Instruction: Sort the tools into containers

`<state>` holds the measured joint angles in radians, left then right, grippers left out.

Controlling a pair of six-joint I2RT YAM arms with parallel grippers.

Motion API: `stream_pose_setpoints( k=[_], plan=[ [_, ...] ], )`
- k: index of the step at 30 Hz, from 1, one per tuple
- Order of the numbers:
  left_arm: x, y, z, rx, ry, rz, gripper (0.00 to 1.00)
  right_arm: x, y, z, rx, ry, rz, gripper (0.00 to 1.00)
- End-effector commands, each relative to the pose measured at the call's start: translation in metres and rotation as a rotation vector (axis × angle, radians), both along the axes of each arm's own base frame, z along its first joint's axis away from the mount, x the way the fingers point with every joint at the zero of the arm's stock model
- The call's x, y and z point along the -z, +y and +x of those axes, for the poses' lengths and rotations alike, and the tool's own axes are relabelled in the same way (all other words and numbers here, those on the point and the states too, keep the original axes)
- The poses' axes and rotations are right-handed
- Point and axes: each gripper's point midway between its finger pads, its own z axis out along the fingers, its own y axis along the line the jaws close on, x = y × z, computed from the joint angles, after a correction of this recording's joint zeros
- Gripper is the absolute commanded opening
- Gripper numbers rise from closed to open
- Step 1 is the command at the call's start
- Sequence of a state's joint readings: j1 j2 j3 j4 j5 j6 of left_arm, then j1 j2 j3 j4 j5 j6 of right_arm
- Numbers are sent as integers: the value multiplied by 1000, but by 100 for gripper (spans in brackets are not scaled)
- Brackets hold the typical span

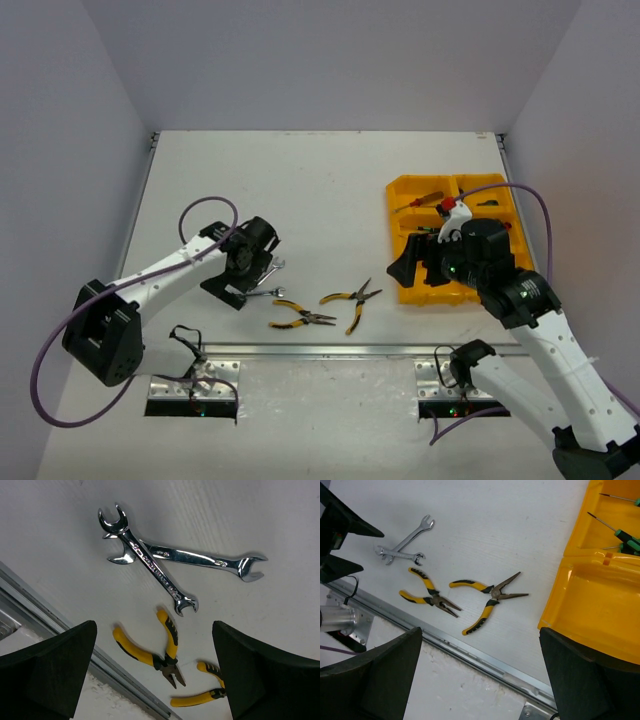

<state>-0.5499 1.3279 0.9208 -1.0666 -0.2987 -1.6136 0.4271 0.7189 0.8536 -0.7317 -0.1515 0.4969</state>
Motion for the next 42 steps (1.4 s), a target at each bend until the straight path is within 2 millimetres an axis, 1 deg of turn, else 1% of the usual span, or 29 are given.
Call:
stream_pose_setpoints(
  k=[1,3,5,6,8,9,10,13,15,19,22,24,27,33,36,42],
  plan=[
    [5,-18,18,-147,3,-66,88,-5,12,-2,-54,-25,60,99],
    [13,-19,23,-143,32,-33,84,-1,12,-4,-58,-16,56,99],
    [23,-18,26,-136,56,2,84,1,12,-6,-68,-11,54,99],
    [21,-19,28,-134,51,0,83,2,12,-6,-68,-9,53,99],
    [31,-21,32,-127,74,15,80,4,10,-7,-65,-12,47,99],
    [34,-21,32,-129,78,20,72,5,10,-7,-64,-13,44,99],
    [36,-19,33,-132,81,32,67,5,10,-7,-64,-10,43,99],
    [41,-13,34,-139,91,59,62,7,10,-7,-67,-3,43,99],
    [41,-8,35,-148,89,76,55,9,11,-7,-67,1,43,99],
    [41,-4,35,-148,74,88,54,11,13,-5,-68,10,47,99],
    [48,-3,34,-134,72,85,53,10,15,-4,-74,15,55,99],
    [54,-4,35,-128,72,74,49,10,16,-3,-75,16,54,99],
    [63,-4,27,-130,105,60,49,11,16,-3,-75,24,51,99],
    [67,5,20,-151,113,90,48,11,16,-3,-74,27,51,99],
    [72,8,14,-153,133,100,44,12,16,-2,-72,32,51,99],
    [81,14,7,-162,167,130,41,11,19,0,-78,37,54,99]
  ],
)
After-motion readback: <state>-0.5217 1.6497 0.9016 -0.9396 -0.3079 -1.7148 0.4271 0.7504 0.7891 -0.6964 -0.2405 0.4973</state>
